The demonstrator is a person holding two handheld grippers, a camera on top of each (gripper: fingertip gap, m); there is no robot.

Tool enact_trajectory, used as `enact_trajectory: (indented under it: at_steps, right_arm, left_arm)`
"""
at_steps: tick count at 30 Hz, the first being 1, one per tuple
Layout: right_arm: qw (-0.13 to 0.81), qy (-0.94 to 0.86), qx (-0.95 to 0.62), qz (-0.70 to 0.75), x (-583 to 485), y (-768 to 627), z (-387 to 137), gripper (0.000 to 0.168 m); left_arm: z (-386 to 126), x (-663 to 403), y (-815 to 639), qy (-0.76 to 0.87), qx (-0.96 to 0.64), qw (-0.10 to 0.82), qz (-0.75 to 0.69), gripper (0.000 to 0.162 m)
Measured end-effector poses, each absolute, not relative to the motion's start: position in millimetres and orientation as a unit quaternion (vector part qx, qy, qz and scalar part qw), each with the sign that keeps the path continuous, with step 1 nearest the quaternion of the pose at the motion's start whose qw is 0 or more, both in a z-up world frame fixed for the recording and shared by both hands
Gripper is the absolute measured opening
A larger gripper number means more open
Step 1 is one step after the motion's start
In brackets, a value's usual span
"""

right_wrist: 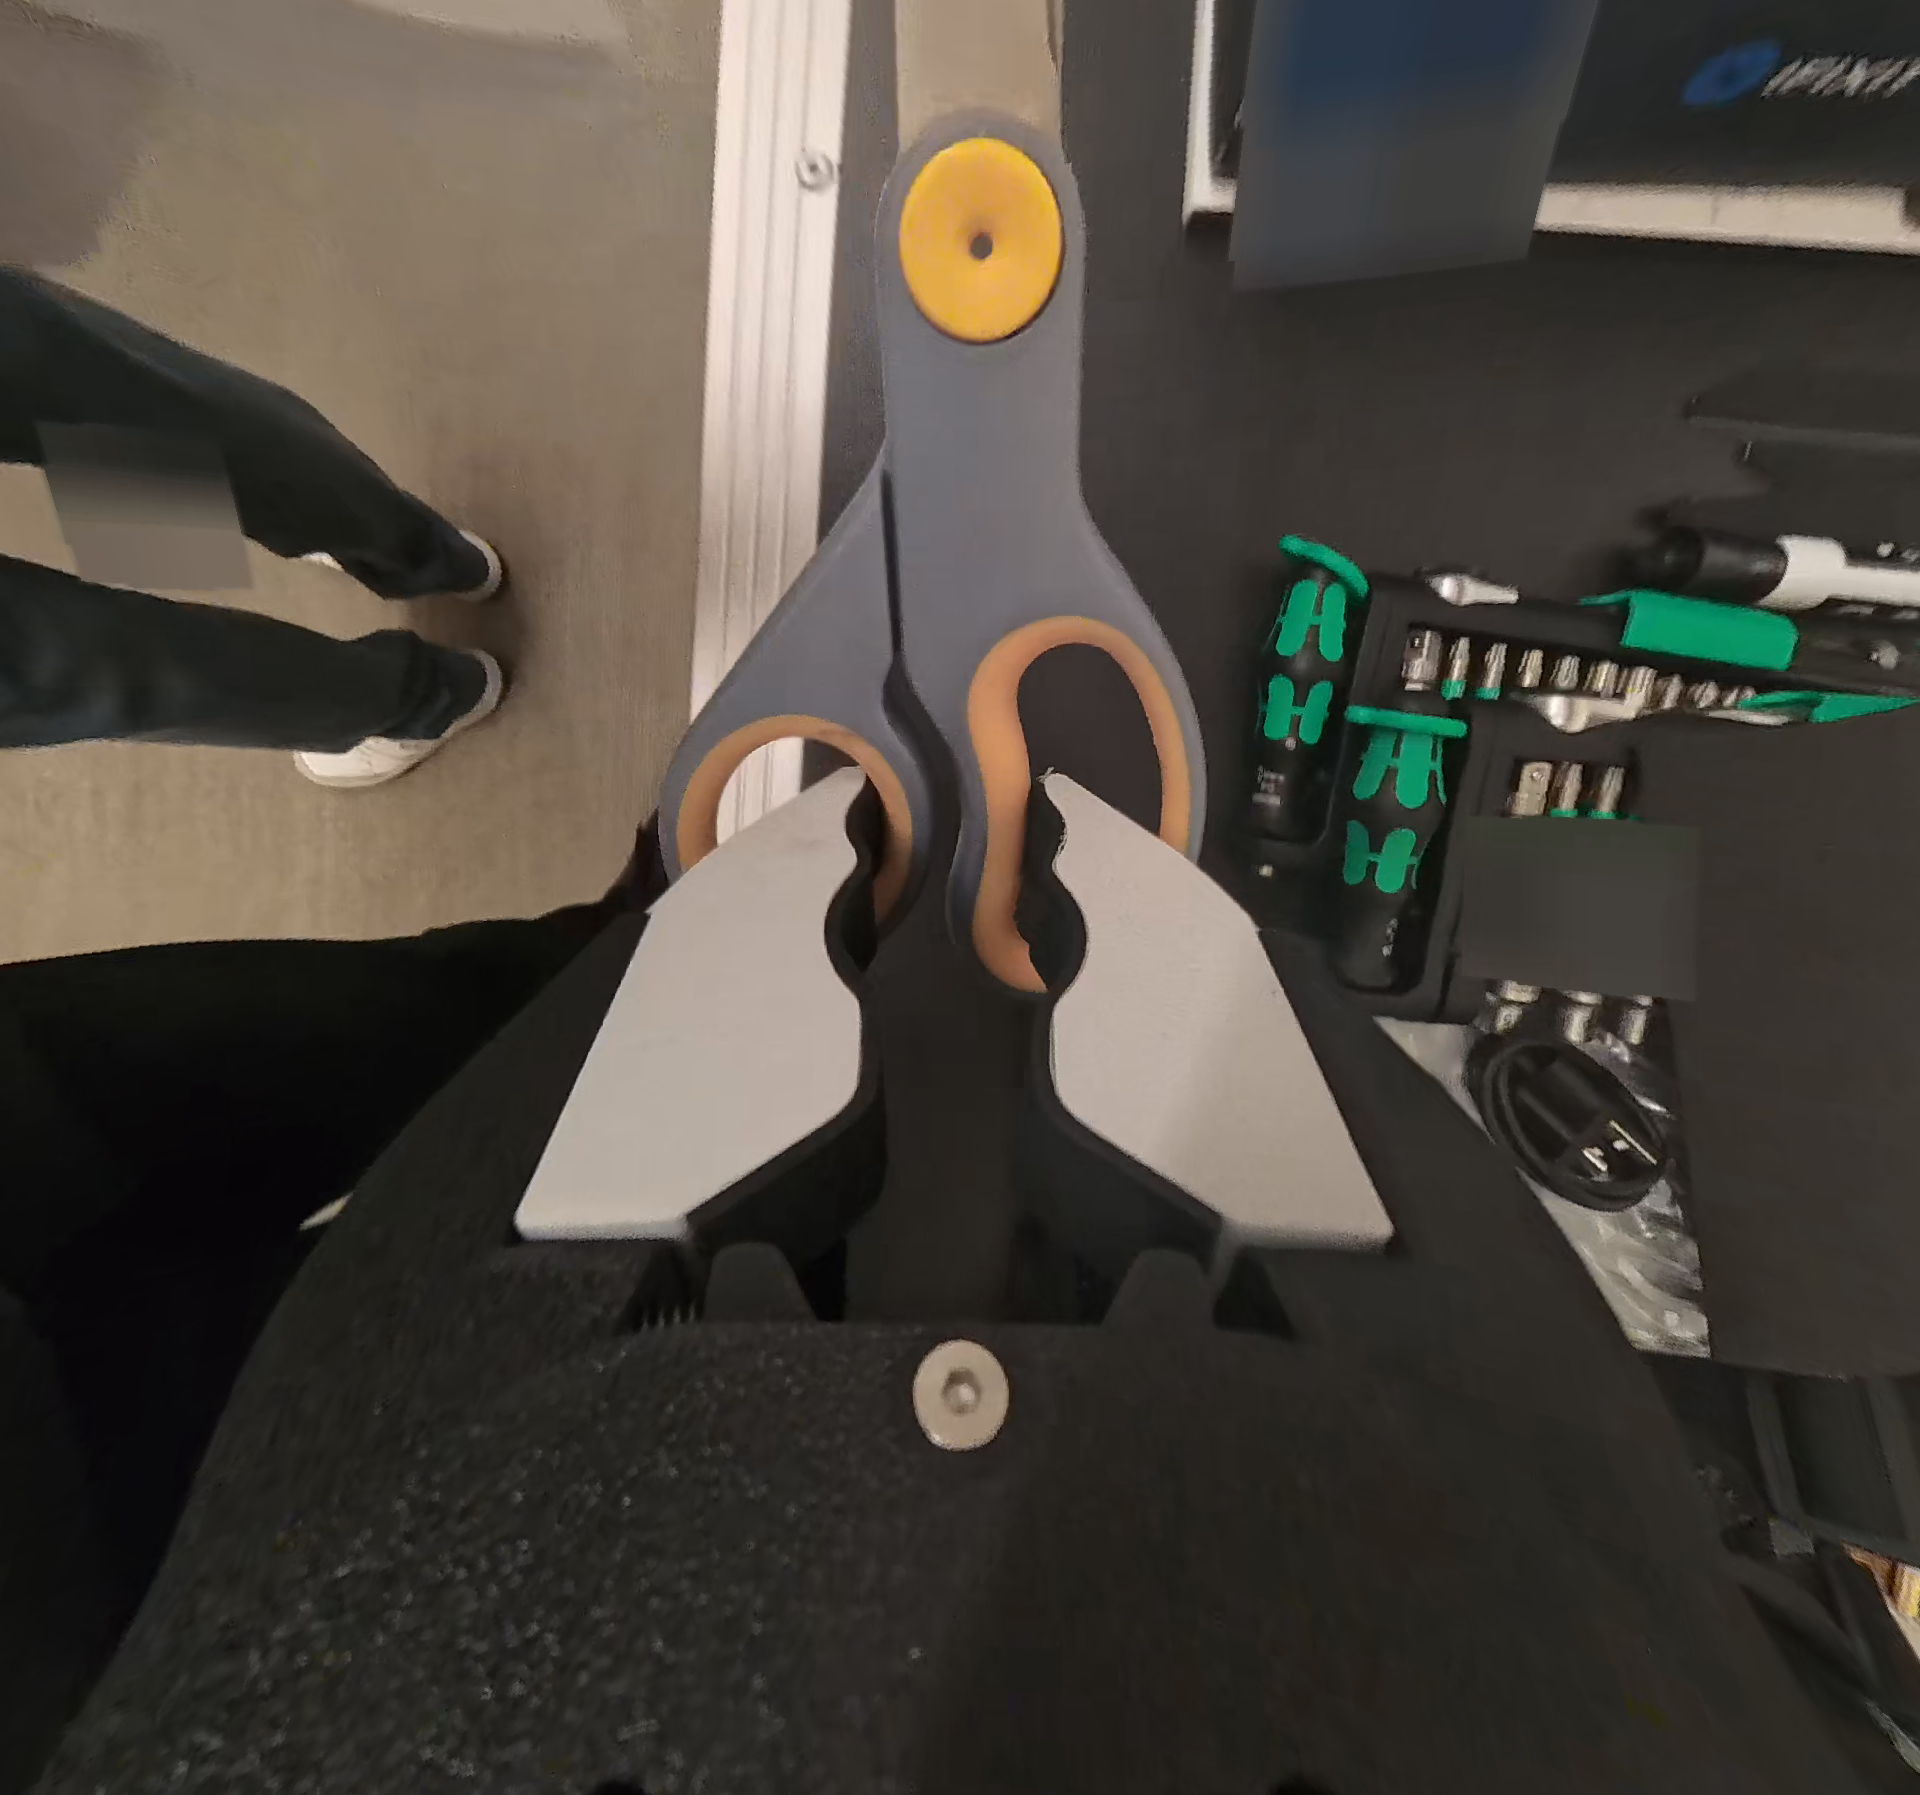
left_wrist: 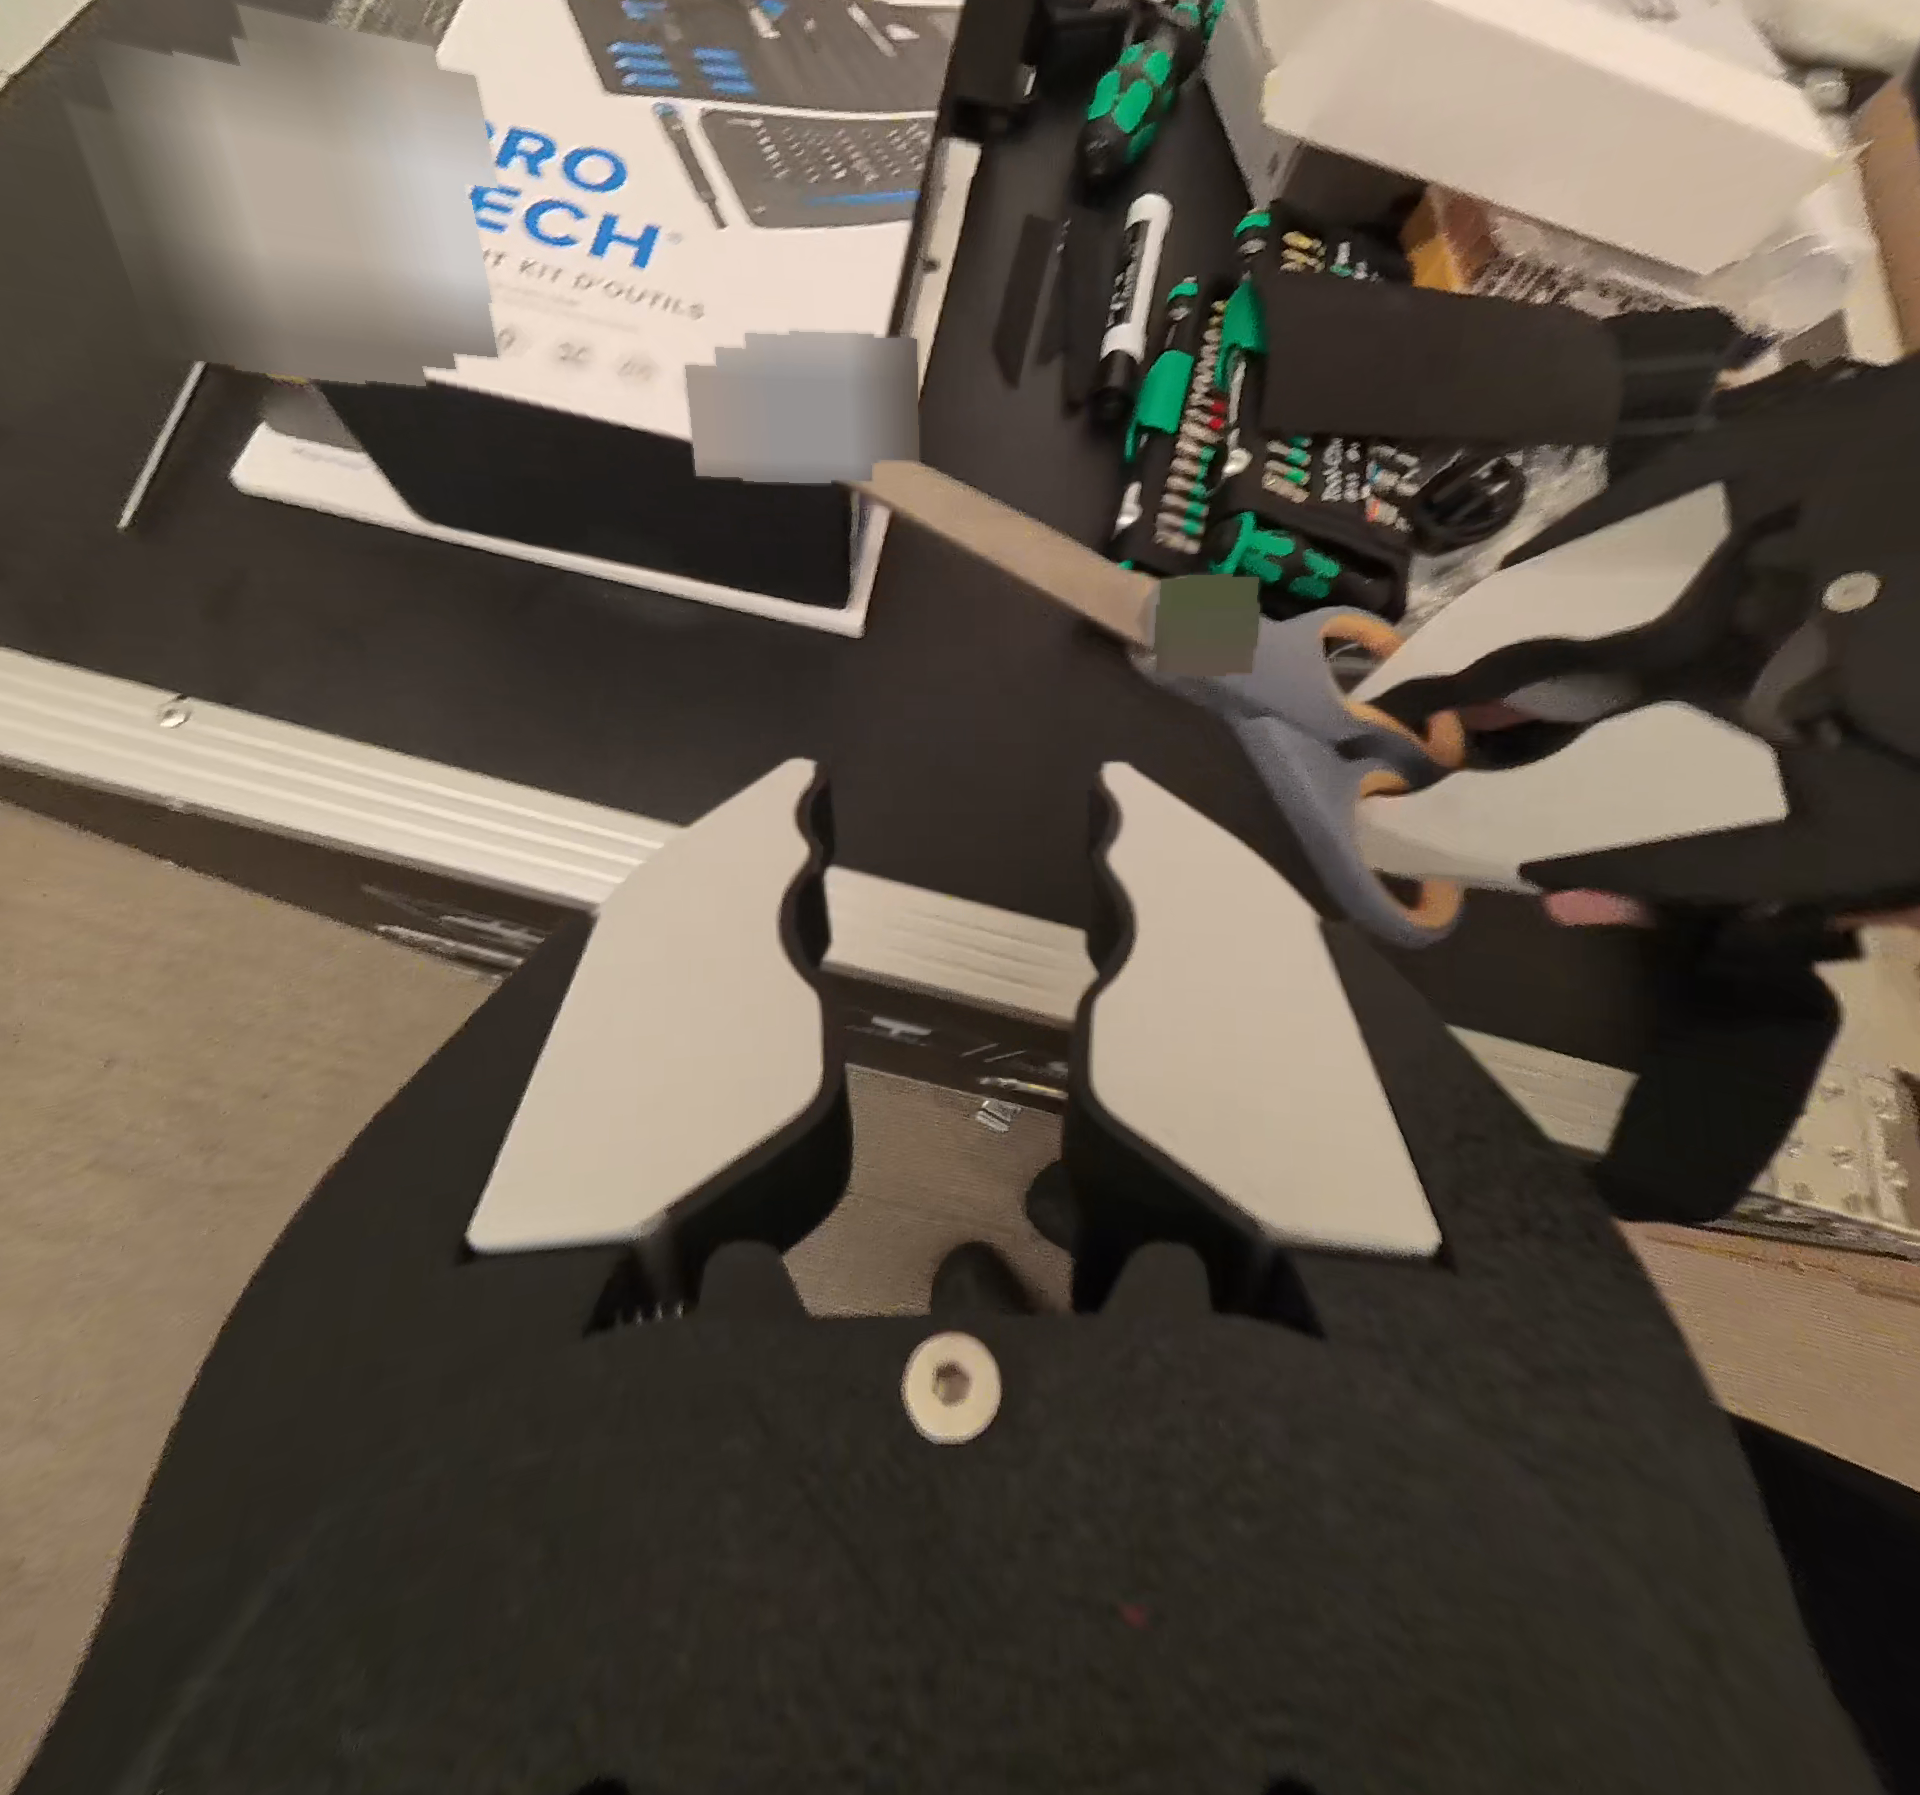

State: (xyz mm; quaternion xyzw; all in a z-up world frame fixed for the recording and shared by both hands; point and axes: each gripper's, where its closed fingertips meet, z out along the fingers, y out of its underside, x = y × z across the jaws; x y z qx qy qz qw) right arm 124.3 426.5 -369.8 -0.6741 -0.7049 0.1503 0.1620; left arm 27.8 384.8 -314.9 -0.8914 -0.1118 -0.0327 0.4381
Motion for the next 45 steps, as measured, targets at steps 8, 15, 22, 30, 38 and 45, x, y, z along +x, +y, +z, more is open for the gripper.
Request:
enact_trajectory:
  at_steps: [8,15,22,30,38,45]
  right_arm:
    - [0.092,-0.726,-0.676,0.083,124.4,438.4,-396.8,0.026]
    - [0.063,-0.717,-0.694,0.035,120.1,438.4,-425.8,0.027]
    - [0.057,-0.709,-0.702,0.036,119.4,439.3,-435.6,0.027]
    - [0.069,-0.728,-0.680,0.049,127.2,436.8,-432.1,0.059]
    - [0.152,-0.717,-0.666,0.141,129.0,436.0,-384.1,0.054]
    - [0.160,-0.744,-0.605,0.235,160.5,392.3,-339.2,0.000]
  left_arm:
    - [-310.6,26.2,355.4,-0.060,-0.877,0.477,0.019,0.000]
    - [-327.0,34.7,343.1,-0.074,-0.886,0.458,0.011,0.000]
    - [-329.4,33.1,335.8,-0.098,-0.885,0.454,0.017,0.000]
    - [-323.3,38.9,329.8,-0.123,-0.880,0.457,0.033,0.000]
    - [-309.7,61.6,321.0,-0.146,-0.877,0.453,0.066,0.000]
    - [-301.0,101.0,288.4,-0.196,-0.871,0.437,0.108,0.000]
